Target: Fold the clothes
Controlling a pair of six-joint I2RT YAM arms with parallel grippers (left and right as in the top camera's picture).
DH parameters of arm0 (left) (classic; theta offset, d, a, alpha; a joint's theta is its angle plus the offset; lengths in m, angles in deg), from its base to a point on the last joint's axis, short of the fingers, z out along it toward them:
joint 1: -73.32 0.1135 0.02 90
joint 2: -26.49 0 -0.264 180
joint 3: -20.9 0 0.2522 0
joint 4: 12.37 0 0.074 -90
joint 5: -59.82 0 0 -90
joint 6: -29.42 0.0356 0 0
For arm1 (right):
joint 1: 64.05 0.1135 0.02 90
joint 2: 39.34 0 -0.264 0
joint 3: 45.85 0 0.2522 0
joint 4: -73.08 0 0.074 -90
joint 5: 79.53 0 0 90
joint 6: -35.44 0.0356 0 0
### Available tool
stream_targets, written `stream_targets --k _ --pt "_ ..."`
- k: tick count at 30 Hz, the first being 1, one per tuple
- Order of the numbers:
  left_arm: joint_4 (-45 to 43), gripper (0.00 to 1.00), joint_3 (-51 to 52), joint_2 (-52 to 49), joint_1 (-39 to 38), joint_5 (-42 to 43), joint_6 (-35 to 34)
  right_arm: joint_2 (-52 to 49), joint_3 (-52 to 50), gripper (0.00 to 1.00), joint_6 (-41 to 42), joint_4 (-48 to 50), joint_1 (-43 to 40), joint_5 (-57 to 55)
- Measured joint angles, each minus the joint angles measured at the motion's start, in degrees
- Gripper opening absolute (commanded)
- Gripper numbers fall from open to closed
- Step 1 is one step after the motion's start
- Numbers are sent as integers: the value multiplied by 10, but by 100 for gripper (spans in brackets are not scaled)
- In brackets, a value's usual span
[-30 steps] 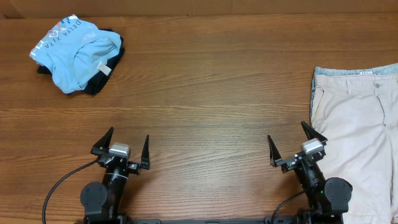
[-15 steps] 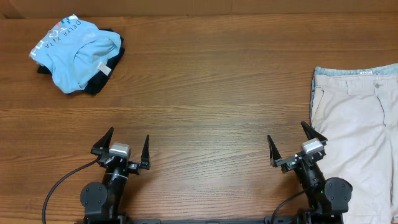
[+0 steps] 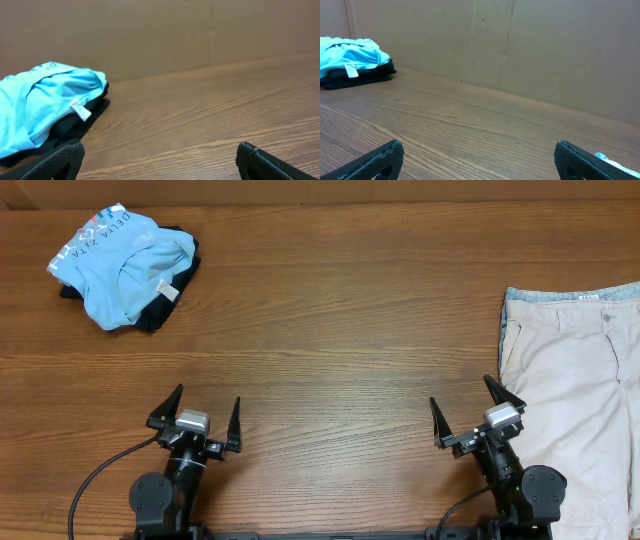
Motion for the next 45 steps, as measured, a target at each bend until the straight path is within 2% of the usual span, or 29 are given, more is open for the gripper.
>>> stream_targets --k 7,9,14,18,23,30,35,37,41,44,45 --pt "-134 100 -2 0 0 60 0 1 5 100 52 92 0 43" --pt "-130 100 -13 0 0 71 -2 1 16 100 74 85 0 47" --pt "-19 100 -98 -19 0 69 -3 -3 104 100 113 -3 0 38" --pt "96 100 -226 -99 0 45 -5 -43 201 100 130 -119 0 29" --pt "269 100 -439 -297 0 40 -1 -164 323 100 155 -264 0 24" --pt "527 100 -750 -587 0 50 5 -395 515 100 165 -455 0 21" --pt "679 100 -920 -727 0 51 5 -531 647 100 168 -556 0 44" --pt "715 100 -961 -761 0 52 5 -563 679 100 168 -568 0 52" --pt "731 100 -982 -788 0 71 0 -622 718 100 175 -570 -6 29" --pt "733 100 -982 -791 0 86 -1 -678 726 89 202 -554 -31 -38" --pt "732 100 -983 -791 0 91 -3 -706 727 83 214 -542 -43 -65"
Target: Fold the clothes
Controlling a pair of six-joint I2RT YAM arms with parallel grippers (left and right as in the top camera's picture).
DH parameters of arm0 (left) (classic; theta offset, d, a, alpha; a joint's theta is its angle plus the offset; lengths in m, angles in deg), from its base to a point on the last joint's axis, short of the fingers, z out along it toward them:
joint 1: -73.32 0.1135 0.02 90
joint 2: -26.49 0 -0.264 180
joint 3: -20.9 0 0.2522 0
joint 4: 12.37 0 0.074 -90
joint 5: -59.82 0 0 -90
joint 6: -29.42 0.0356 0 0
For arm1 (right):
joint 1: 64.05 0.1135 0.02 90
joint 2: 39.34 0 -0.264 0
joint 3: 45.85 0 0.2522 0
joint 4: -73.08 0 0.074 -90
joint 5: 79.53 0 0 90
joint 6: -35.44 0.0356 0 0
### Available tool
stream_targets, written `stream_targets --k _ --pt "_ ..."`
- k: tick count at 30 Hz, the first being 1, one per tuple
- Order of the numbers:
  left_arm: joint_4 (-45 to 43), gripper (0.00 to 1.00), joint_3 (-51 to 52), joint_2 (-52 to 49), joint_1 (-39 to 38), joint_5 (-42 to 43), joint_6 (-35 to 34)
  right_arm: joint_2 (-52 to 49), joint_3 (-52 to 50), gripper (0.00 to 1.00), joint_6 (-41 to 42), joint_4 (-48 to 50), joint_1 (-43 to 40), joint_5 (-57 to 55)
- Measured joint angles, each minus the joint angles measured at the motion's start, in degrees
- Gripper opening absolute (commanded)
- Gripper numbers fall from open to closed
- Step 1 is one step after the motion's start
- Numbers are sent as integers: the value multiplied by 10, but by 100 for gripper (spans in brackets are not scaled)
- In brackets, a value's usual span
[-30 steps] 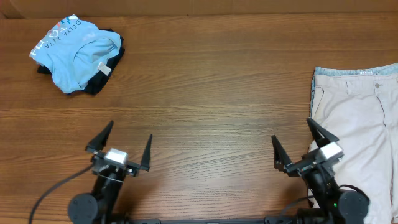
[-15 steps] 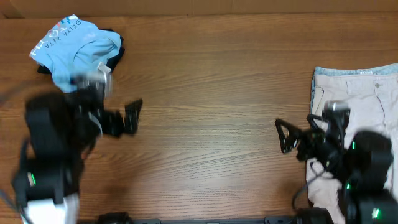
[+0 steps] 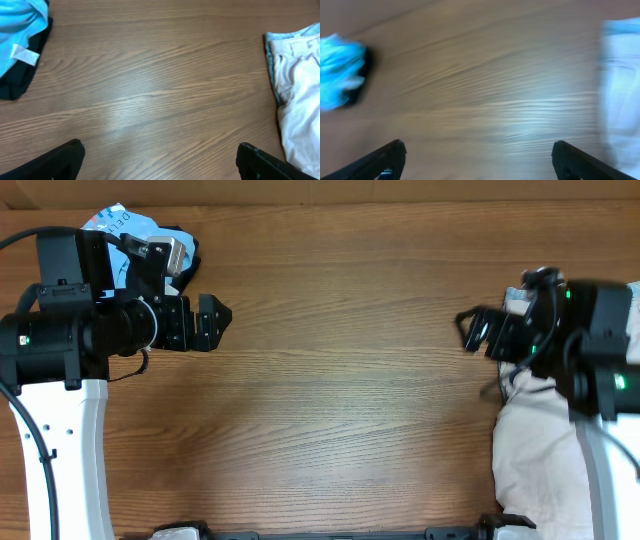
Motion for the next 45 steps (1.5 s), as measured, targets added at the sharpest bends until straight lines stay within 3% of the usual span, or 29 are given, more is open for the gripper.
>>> stream_targets --k 3,6,7,13,20,21,23,25,27,29,31,33,38,39,40,41,42,43,45 --pt "0 94 -1 0 0 7 -11 -77 0 70 25 43 -33 -55" --pt "0 94 -1 0 0 12 -17 -165 0 66 50 105 -61 -87" --pt "0 100 -1 0 0 12 -17 -185 0 66 55 124 -66 -93" --pt "0 99 -1 0 0 14 -23 -309 0 65 63 225 -76 -122" --pt "-3 100 -1 0 0 14 -23 -389 0 66 62 247 -76 -163" --pt "-5 100 -1 0 0 14 -23 -395 0 64 62 246 -76 -169" --pt "-10 100 -1 0 0 14 -23 -406 0 32 58 243 -76 -178" --pt "-12 100 -1 0 0 14 -23 -415 0 17 60 239 -76 -191" --pt "-11 100 -1 0 0 14 -23 -419 0 17 60 238 -77 -203" --pt "-11 100 -1 0 0 14 -23 -419 2 27 62 234 -77 -211" --pt "-11 100 -1 0 0 14 -23 -419 4 28 61 229 -76 -217" --pt "-12 100 -1 0 0 14 -23 -417 7 4 57 225 -78 -219" --pt "-11 100 -1 0 0 14 -23 -396 9 4 60 215 -92 -225" --pt "-11 100 -1 0 0 14 -23 -387 9 12 60 213 -98 -225" --pt "-11 100 -1 0 0 14 -23 -375 11 31 60 208 -106 -225" --pt "-11 100 -1 0 0 14 -23 -368 13 33 66 204 -110 -226" --pt "-11 100 -1 0 0 14 -23 -358 17 23 60 198 -117 -226" --pt "-11 100 -1 0 0 14 -23 -348 23 4 57 192 -124 -224" --pt "-10 100 -1 0 0 14 -23 -322 39 4 53 183 -140 -219"
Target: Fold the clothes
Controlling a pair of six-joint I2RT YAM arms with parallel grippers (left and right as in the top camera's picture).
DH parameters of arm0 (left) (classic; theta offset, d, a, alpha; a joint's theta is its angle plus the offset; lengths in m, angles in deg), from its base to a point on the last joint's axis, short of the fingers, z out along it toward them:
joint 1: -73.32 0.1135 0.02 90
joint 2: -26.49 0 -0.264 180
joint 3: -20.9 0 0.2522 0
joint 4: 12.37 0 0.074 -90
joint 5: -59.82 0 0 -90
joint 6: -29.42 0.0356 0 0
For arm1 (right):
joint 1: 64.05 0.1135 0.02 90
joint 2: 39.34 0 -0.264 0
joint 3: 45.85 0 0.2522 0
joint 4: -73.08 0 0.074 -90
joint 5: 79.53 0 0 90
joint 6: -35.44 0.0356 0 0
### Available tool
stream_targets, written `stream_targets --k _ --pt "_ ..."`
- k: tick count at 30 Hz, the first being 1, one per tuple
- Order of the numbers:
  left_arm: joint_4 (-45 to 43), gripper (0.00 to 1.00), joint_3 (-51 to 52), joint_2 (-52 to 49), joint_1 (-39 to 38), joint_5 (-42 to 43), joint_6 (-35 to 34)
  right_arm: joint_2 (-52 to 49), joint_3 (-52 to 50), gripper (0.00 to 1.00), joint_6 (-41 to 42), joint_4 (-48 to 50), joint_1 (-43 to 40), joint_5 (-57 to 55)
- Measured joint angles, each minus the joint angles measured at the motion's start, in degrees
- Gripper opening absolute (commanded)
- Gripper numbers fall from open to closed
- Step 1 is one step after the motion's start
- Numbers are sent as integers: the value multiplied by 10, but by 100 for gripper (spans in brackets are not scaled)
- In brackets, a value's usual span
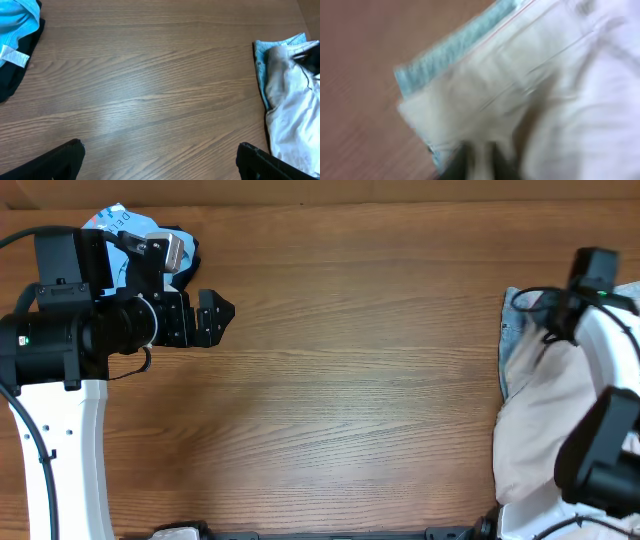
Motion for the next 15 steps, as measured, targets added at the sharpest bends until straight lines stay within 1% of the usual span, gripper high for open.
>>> stream_targets --k 6,7,8,9,10,11,12,14,15 --pt "6 100 0 0 0 0 0 76 24 4 -10 -13 -17 7" --pt "9 100 0 0 0 0 0 87 26 6 -11 -13 -17 13" --pt "11 100 0 0 0 0 0 96 27 14 -12 -12 -15 20" --pt "12 100 0 0 0 0 0 104 28 27 -9 -12 -15 27" --pt "13 100 0 0 0 0 0 110 28 42 -10 -13 -14 38" --pt "14 100 0 0 0 0 0 114 30 56 -10 -17 -13 47" --pt "15 100 0 0 0 0 0 115 30 64 -14 -23 -10 56" --pt "15 100 0 0 0 0 0 111 30 72 -20 -31 -6 63" --pt "15 100 0 0 0 0 0 104 30 72 -21 -37 -2 68"
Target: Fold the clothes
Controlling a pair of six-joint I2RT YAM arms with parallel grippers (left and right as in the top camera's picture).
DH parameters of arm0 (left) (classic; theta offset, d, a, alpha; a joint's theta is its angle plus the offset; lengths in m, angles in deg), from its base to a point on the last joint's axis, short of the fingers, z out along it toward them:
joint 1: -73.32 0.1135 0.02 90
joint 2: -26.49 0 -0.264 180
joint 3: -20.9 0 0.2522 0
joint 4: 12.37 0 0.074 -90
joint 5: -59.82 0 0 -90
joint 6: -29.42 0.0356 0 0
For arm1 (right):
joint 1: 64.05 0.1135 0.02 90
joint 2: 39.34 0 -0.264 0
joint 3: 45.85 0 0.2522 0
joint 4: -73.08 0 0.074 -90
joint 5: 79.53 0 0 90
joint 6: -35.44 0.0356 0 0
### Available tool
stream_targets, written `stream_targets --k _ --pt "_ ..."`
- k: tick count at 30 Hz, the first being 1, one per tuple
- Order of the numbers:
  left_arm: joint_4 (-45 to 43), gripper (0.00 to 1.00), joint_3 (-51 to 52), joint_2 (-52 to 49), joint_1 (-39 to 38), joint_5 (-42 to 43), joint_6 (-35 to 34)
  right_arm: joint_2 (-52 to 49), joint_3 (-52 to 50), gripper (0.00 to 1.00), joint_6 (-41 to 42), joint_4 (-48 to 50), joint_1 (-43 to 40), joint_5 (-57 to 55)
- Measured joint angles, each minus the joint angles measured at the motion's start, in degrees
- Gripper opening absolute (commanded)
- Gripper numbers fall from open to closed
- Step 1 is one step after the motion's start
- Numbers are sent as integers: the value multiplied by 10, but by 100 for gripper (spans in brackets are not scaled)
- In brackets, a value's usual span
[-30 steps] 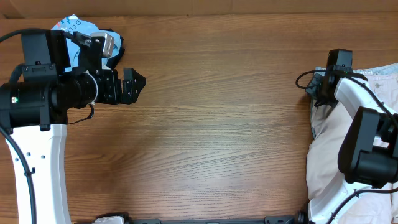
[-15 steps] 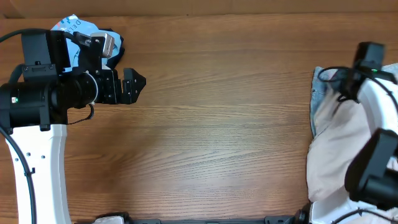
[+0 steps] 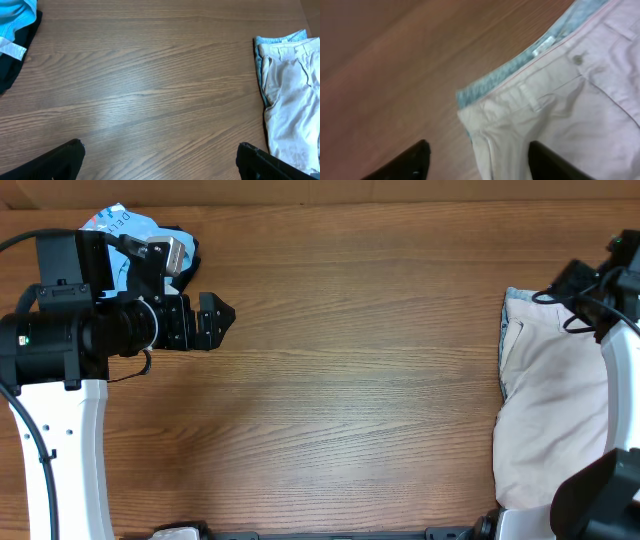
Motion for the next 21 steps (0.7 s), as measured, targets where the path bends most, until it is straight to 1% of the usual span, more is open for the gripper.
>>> stream_targets --k 3,10,15,16,17,18,19,20,21 --pt "0 100 0 0 0 0 0 -38 0 72 -5 -7 9 12" --pt "-1 100 0 0 0 0 0 -180 -1 72 -22 2 13 42" --pt "-2 100 0 -7 0 0 0 -215 -3 71 -40 9 13 52" --pt "-2 100 0 -10 0 0 0 -216 -3 66 -42 10 13 53" --pt "-3 100 0 -13 0 0 0 -217 -3 59 -44 11 13 54" --pt "-3 100 0 -16 0 0 0 -218 -3 45 -49 12 13 54" --pt "-3 100 0 -19 0 0 0 -221 -3 28 -49 12 13 54" --pt "-3 100 0 -22 0 0 0 -224 -3 15 -52 12 13 53" --pt "-4 100 0 -24 0 0 0 -226 -3 9 -51 12 13 51"
